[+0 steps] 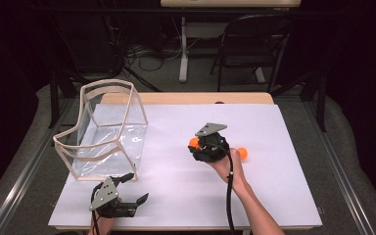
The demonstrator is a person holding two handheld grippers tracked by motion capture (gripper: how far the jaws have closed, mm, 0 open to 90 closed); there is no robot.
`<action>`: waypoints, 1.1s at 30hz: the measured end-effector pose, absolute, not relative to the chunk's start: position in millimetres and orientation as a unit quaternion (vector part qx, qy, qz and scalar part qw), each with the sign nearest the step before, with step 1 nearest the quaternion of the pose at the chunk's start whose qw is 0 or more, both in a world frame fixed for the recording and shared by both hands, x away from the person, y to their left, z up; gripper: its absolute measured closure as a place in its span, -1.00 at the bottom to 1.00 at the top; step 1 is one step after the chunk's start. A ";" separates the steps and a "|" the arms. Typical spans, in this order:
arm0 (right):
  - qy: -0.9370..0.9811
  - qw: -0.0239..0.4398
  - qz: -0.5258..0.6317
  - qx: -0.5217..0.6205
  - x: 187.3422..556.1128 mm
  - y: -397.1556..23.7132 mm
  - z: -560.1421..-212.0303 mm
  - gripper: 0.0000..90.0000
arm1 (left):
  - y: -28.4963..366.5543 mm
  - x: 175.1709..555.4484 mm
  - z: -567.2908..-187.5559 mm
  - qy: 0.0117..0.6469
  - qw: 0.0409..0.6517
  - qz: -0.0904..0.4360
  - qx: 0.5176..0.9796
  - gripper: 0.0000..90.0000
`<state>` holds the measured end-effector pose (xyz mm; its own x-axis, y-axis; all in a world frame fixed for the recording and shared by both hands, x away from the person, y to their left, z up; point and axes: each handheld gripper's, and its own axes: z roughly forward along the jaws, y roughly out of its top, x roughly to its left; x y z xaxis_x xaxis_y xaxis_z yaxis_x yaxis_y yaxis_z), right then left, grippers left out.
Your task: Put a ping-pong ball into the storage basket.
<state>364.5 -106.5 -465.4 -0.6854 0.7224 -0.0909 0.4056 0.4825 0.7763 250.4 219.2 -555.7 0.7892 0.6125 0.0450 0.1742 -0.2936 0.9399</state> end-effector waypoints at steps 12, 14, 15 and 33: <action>0.834 0.211 0.384 0.335 368.7 -107.6 -451.3 0.13 | 219.6 250.6 -555.8 0.253 0.538 0.204 0.778 -0.65; 0.835 0.213 0.384 0.332 369.1 -107.4 -449.9 0.13 | 219.7 250.5 -555.8 0.253 0.538 0.204 0.778 -0.65; 0.834 0.212 0.386 0.333 369.2 -106.9 -449.4 0.13 | 219.8 250.5 -555.9 0.253 0.538 0.203 0.778 -0.65; 0.836 0.214 0.386 0.326 378.6 -102.3 -436.3 0.13 | 220.7 250.2 -555.3 0.252 0.538 0.204 0.778 -0.65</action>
<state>378.6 -102.3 -436.3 -0.6952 0.7108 -0.1067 0.3803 0.4897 0.7846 250.2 220.7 -555.3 0.7894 0.6122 0.0458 0.1731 -0.2935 0.9402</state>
